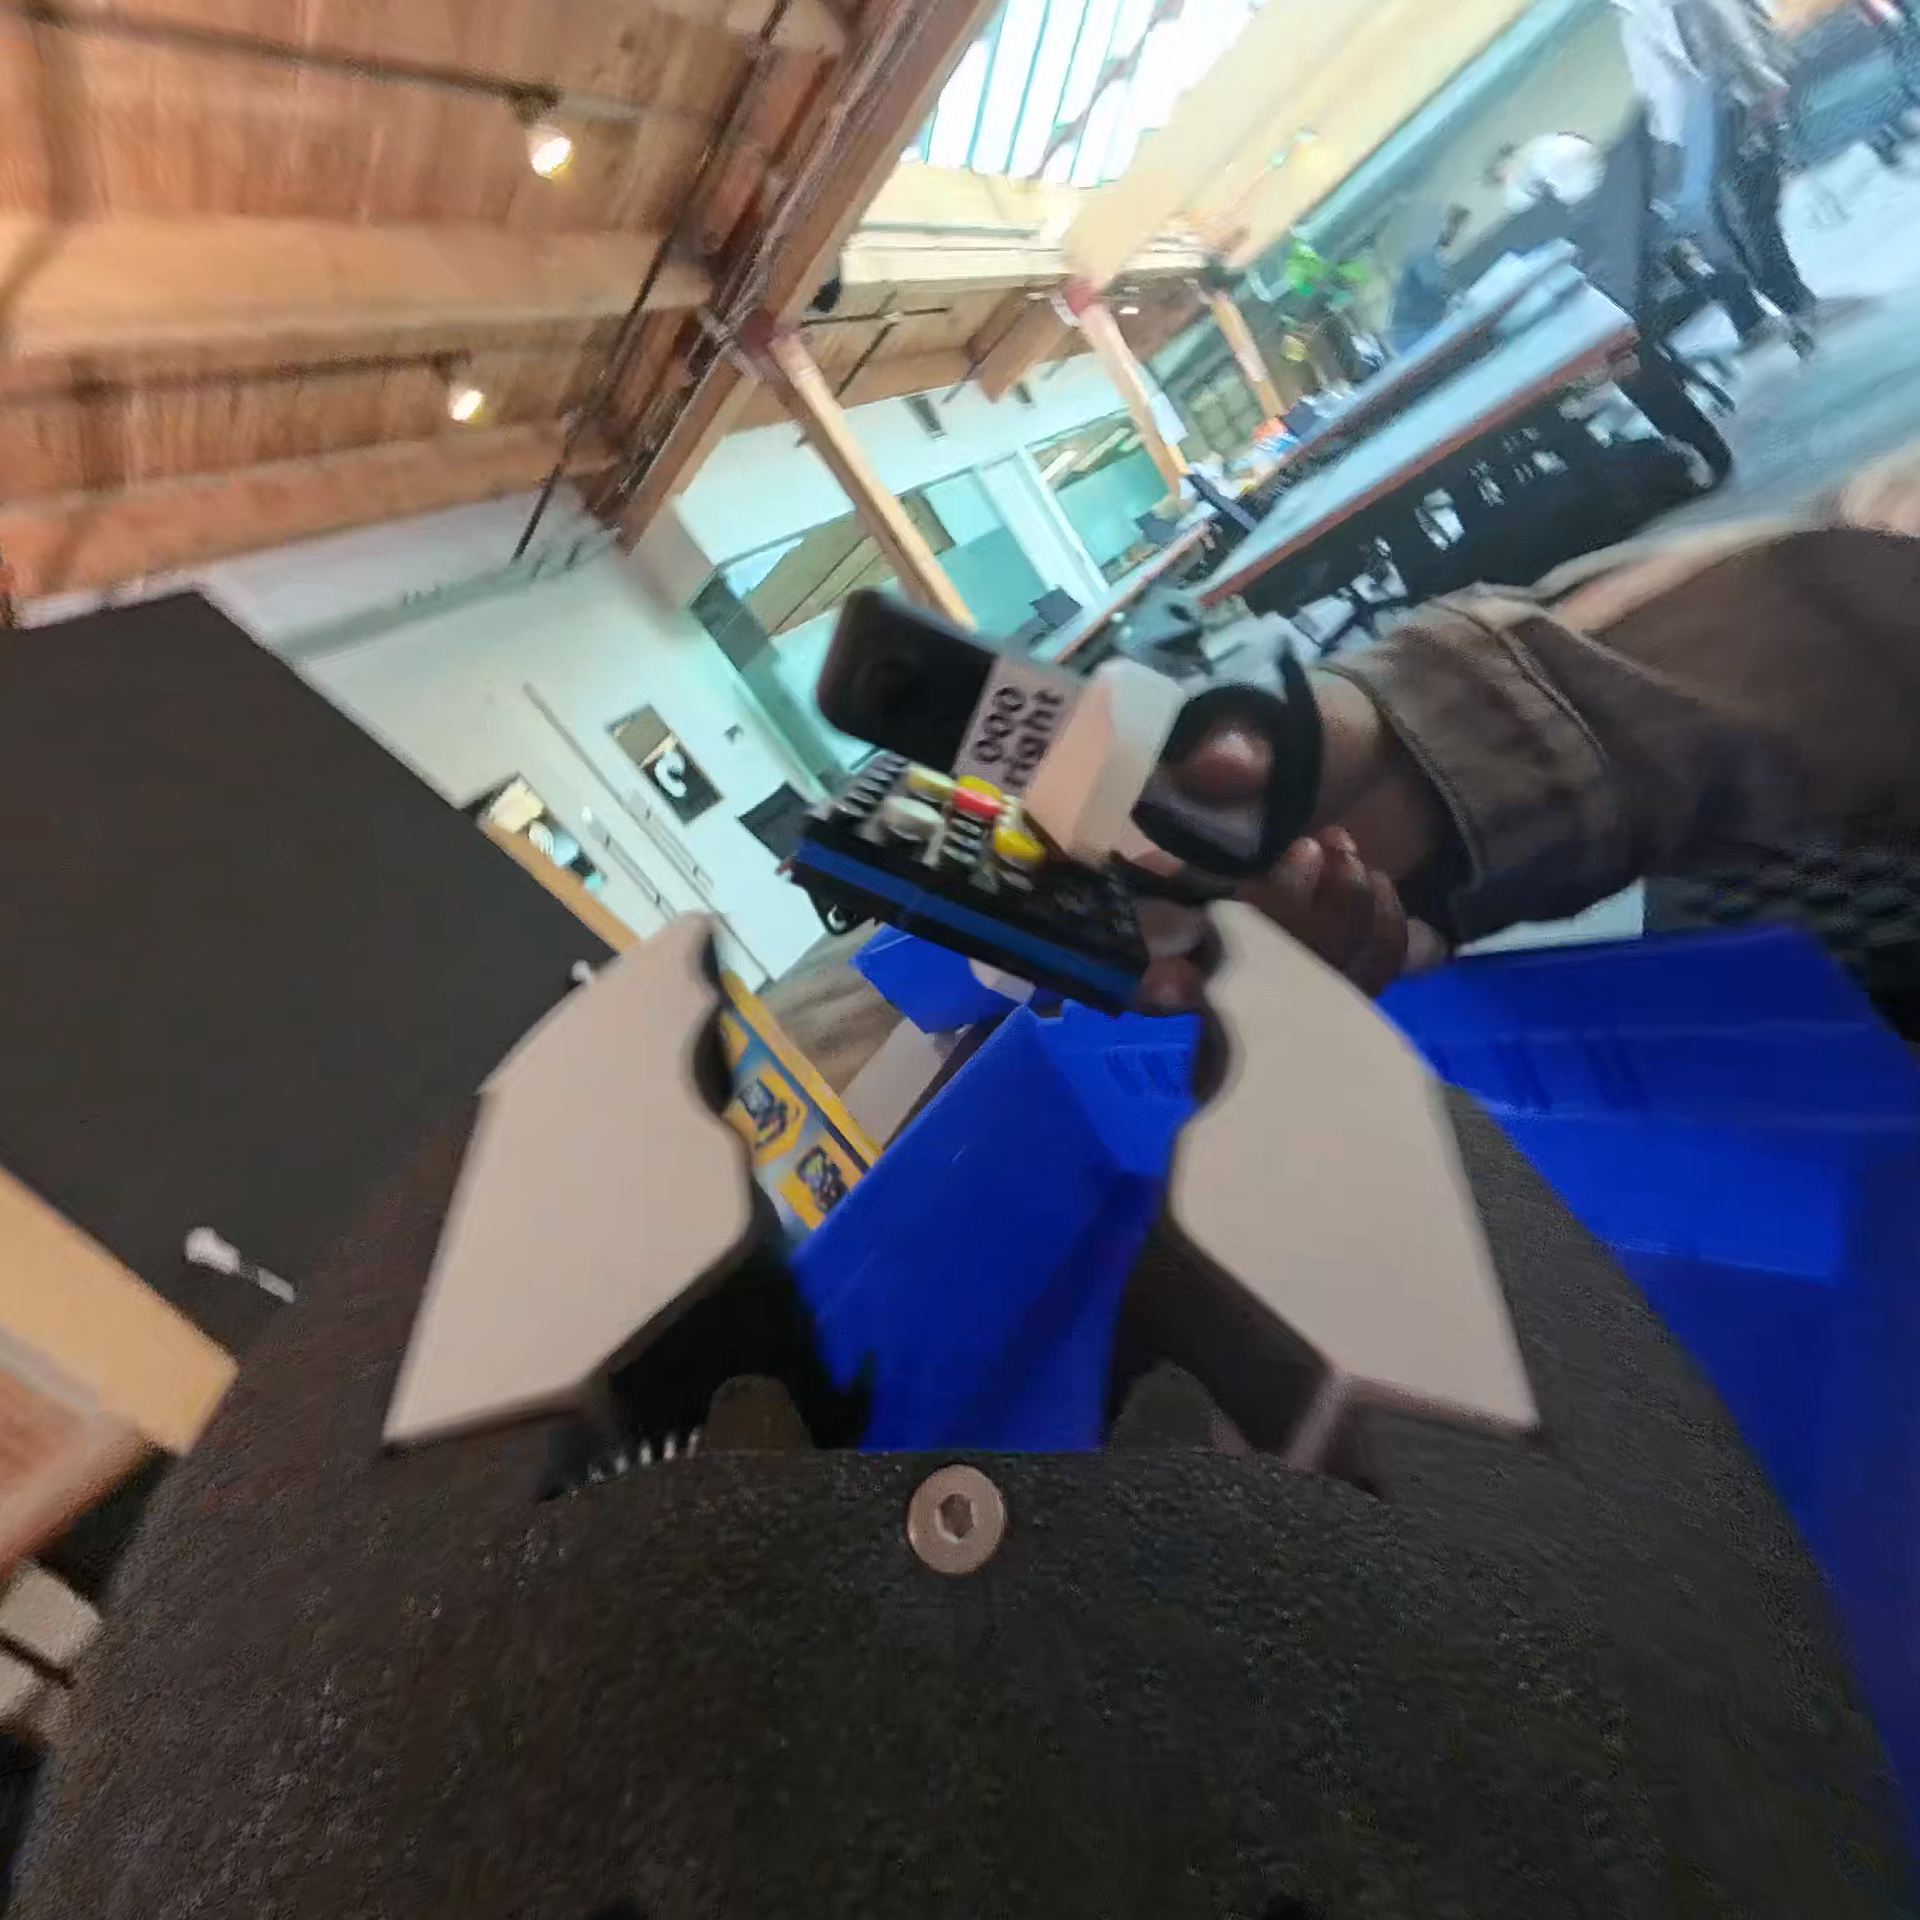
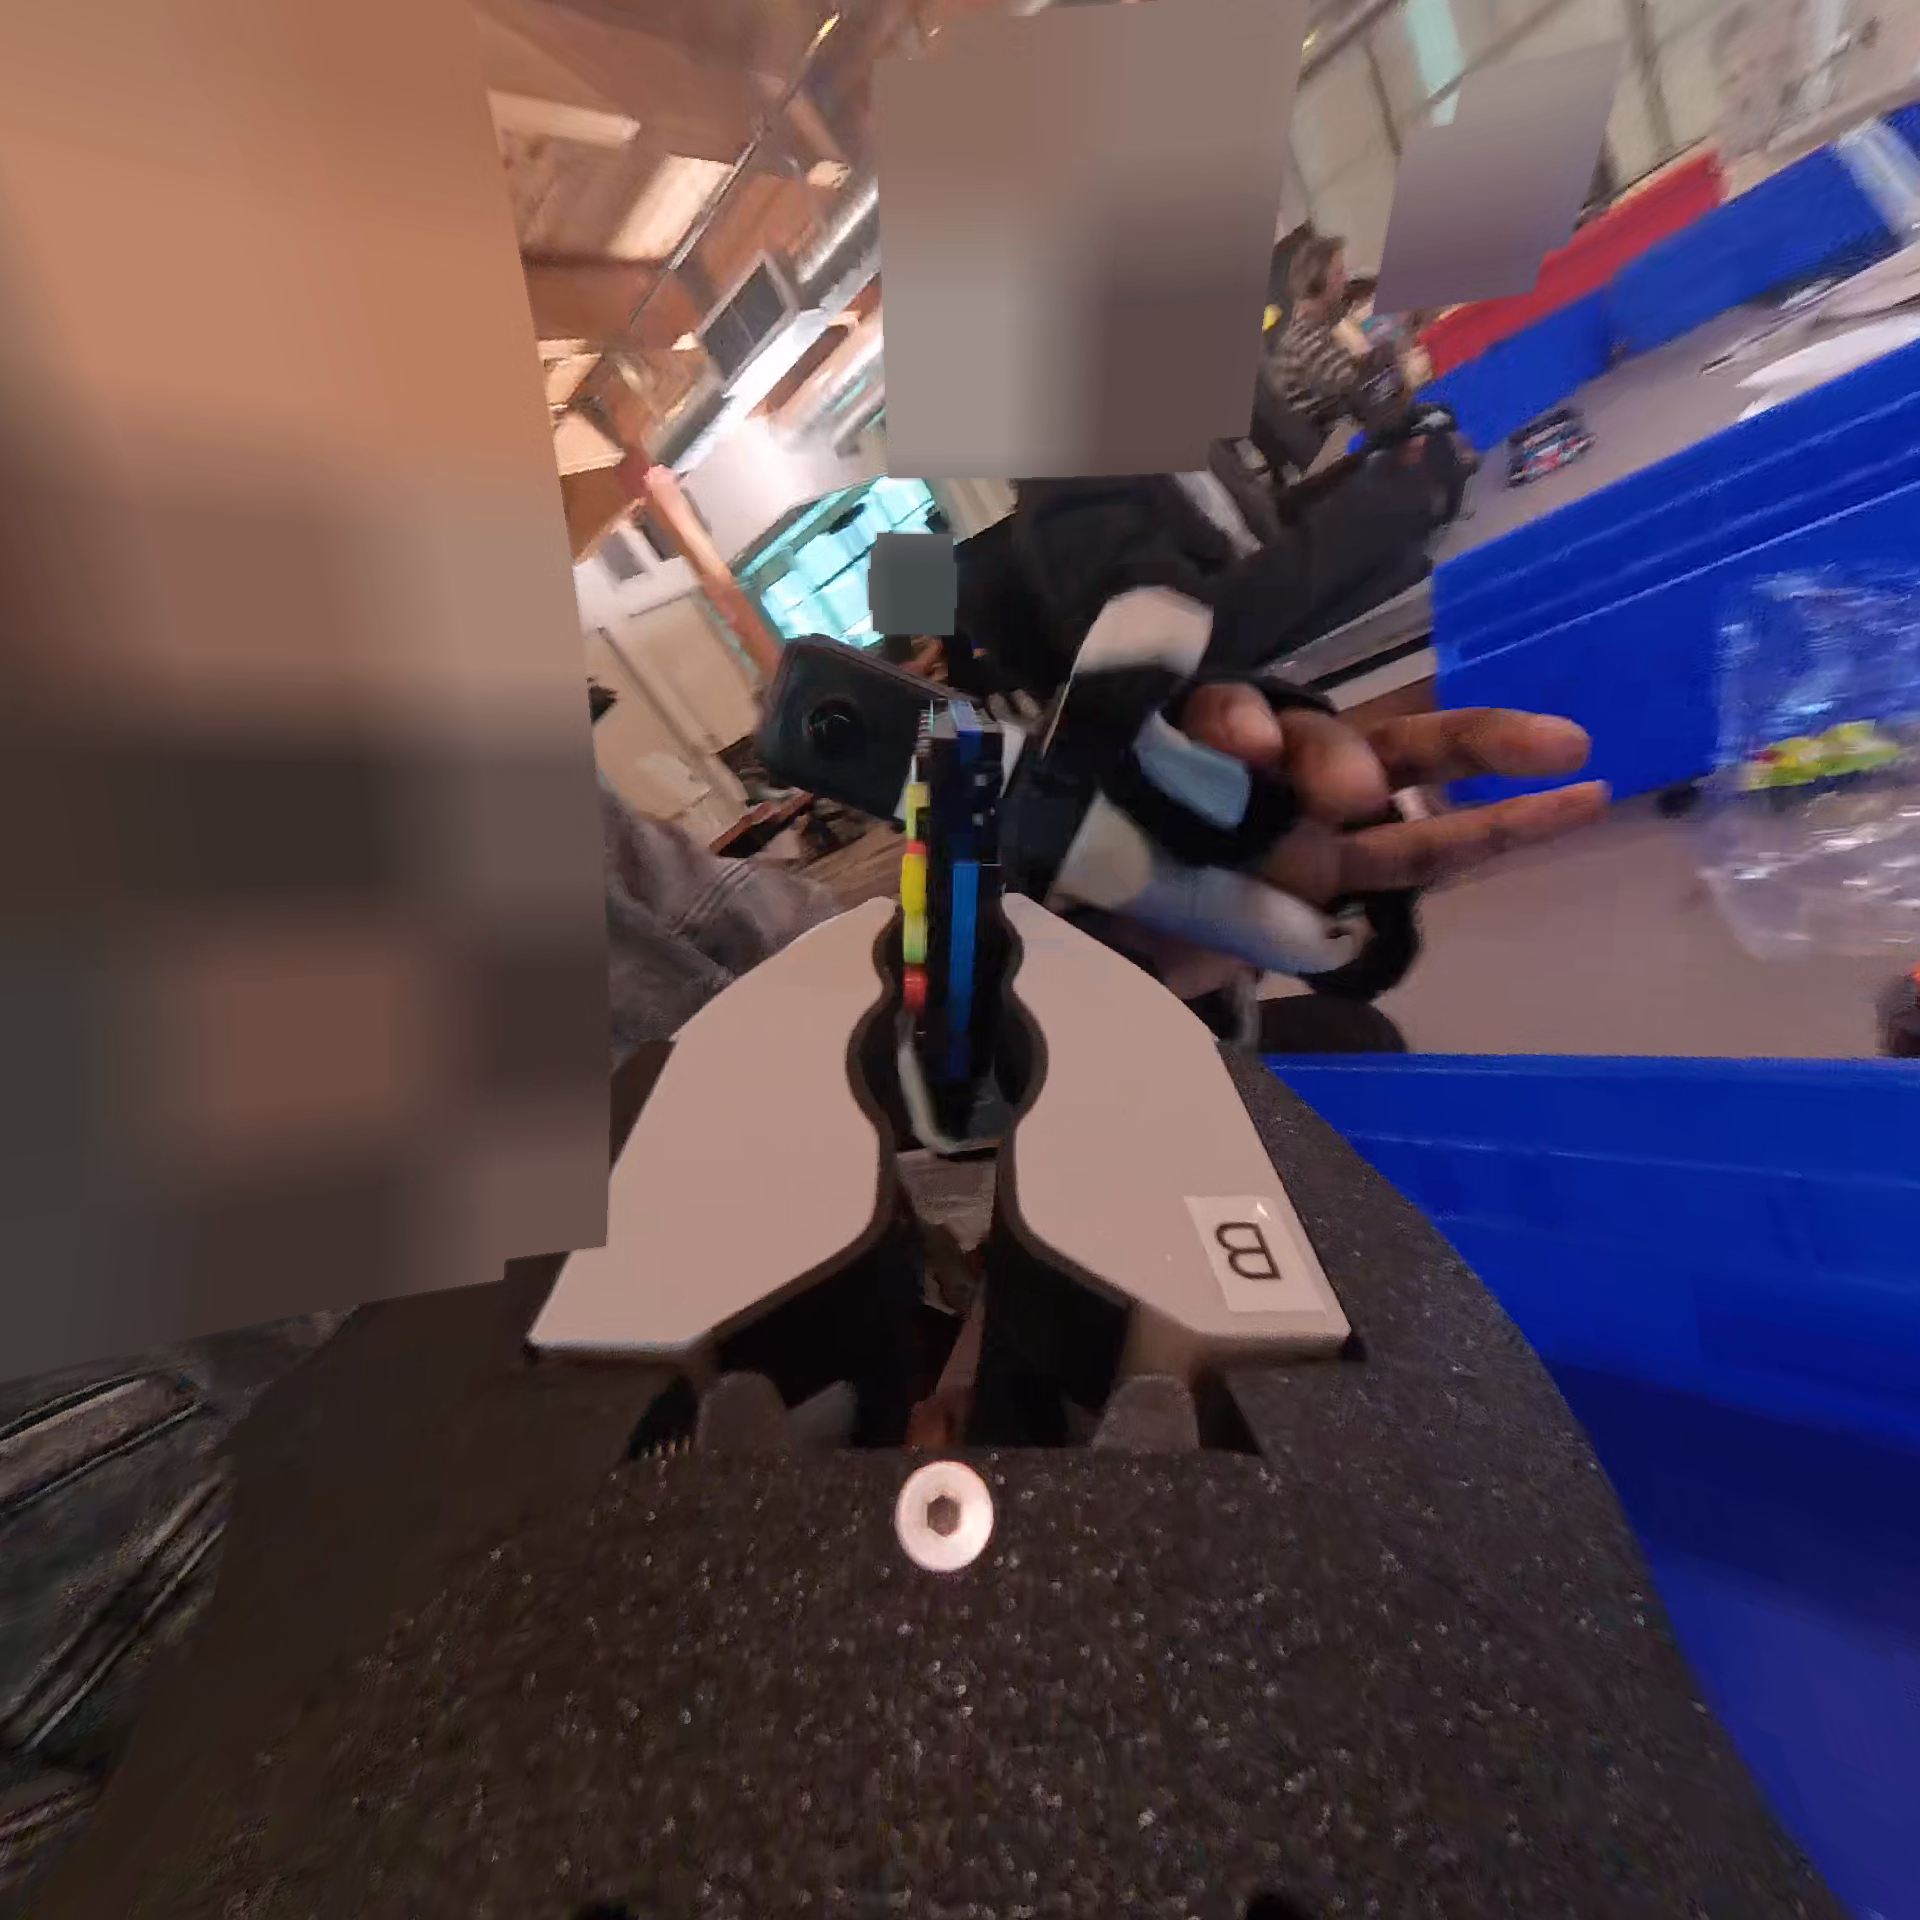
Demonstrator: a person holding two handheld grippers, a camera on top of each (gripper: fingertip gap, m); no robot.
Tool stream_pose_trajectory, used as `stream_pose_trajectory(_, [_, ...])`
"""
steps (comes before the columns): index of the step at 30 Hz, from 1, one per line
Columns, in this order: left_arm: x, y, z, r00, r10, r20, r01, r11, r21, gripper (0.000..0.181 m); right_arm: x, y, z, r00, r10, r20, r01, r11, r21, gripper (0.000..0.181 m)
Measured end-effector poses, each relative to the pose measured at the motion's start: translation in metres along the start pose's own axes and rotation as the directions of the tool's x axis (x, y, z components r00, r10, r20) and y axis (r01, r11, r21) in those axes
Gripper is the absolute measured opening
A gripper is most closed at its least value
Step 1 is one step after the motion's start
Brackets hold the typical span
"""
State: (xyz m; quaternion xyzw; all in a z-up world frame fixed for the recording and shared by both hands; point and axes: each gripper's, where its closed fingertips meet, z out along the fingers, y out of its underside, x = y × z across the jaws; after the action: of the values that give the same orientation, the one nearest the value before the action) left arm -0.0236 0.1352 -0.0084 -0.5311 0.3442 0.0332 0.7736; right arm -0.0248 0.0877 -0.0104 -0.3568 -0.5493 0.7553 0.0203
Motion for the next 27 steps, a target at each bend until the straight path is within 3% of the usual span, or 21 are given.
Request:
stream_pose_trajectory(1, [-0.005,-0.001,-0.004,0.996,-0.08,0.039,0.08,0.997,-0.009,0.122,0.006,-0.001,-0.005,0.997,-0.025,-0.079,0.025,1.0,0.004,0.014])
stream_pose_trajectory(2, [-0.008,-0.001,-0.01,0.984,-0.165,0.068,0.168,0.985,-0.031,0.146,0.015,0.0,-0.012,0.982,-0.059,-0.18,0.058,0.998,-0.012,0.014])
stream_pose_trajectory(3, [-0.007,-0.001,-0.018,0.969,-0.233,0.083,0.238,0.97,-0.048,0.146,0.026,0.002,-0.022,0.949,-0.102,-0.297,0.093,0.995,-0.045,0.014])
stream_pose_trajectory(6, [-0.01,-0.026,-0.048,0.907,-0.397,0.139,0.384,0.916,0.113,0.146,0.047,0.007,-0.056,0.756,-0.281,-0.591,0.197,0.959,-0.203,0.014])
stream_pose_trajectory(9, [-0.012,-0.049,-0.077,0.814,-0.571,0.107,0.525,0.802,0.283,0.141,0.048,0.015,-0.075,0.561,-0.457,-0.69,0.256,0.889,-0.38,0.014])
stream_pose_trajectory(10, [-0.01,-0.059,-0.087,0.788,-0.614,0.056,0.559,0.749,0.356,0.123,0.047,0.018,-0.077,0.518,-0.492,-0.7,0.263,0.87,-0.417,0.014])
stream_pose_trajectory(11, [-0.007,-0.07,-0.1,0.776,-0.631,0.002,0.567,0.699,0.435,0.089,0.045,0.021,-0.077,0.497,-0.507,-0.704,0.266,0.861,-0.433,0.014])
stream_pose_trajectory(12, [-0.004,-0.08,-0.114,0.78,-0.625,-0.037,0.551,0.657,0.514,0.043,0.041,0.024,-0.074,0.496,-0.504,-0.707,0.272,0.864,-0.425,0.014])
stream_pose_trajectory(13, [-0.002,-0.087,-0.126,0.797,-0.603,-0.034,0.507,0.637,0.58,0.016,0.037,0.027,-0.07,0.517,-0.484,-0.706,0.277,0.875,-0.398,0.014])
stream_pose_trajectory(14, [0.0,-0.086,-0.132,0.817,-0.575,0.031,0.445,0.663,0.602,0.015,0.033,0.03,-0.064,0.553,-0.454,-0.698,0.273,0.891,-0.363,0.014])
stream_pose_trajectory(15, [0.004,-0.079,-0.13,0.855,-0.5,0.135,0.355,0.756,0.551,0.024,0.029,0.034,-0.06,0.591,-0.421,-0.688,0.263,0.907,-0.33,0.014])
stream_pose_trajectory(17, [0.022,-0.059,-0.115,0.928,-0.281,0.246,0.19,0.921,0.339,0.091,0.022,0.037,-0.054,0.632,-0.375,-0.678,0.257,0.927,-0.273,0.014])
stream_pose_trajectory(20, [0.037,-0.045,-0.103,0.957,-0.148,0.251,0.108,0.98,0.169,0.118,0.015,0.041,-0.049,0.665,-0.338,-0.666,0.253,0.941,-0.225,0.014])
stream_pose_trajectory(21, [0.04,-0.046,-0.102,0.961,-0.121,0.249,0.083,0.984,0.158,0.111,0.012,0.042,-0.047,0.674,-0.33,-0.662,0.254,0.944,-0.212,0.014])
stream_pose_trajectory(22, [0.043,-0.048,-0.102,0.968,-0.099,0.229,0.064,0.986,0.156,0.075,0.009,0.042,-0.044,0.681,-0.325,-0.656,0.26,0.945,-0.199,0.014])
stream_pose_trajectory(23, [0.045,-0.049,-0.104,0.973,-0.089,0.212,0.058,0.987,0.148,0.011,0.005,0.042,-0.042,0.686,-0.322,-0.653,0.268,0.946,-0.184,0.014])
stream_pose_trajectory(24, [0.044,-0.05,-0.106,0.972,-0.106,0.207,0.076,0.986,0.152,0.002,0.002,0.042,-0.04,0.69,-0.319,-0.65,0.28,0.945,-0.167,0.014])
stream_pose_trajectory(26, [0.04,-0.059,-0.112,0.963,-0.191,0.192,0.144,0.961,0.236,0.007,-0.005,0.041,-0.038,0.696,-0.31,-0.647,0.301,0.945,-0.13,0.014])
stream_pose_trajectory(27, [0.035,-0.068,-0.117,0.951,-0.248,0.186,0.179,0.93,0.321,0.039,-0.008,0.042,-0.038,0.699,-0.303,-0.648,0.306,0.945,-0.112,0.013])
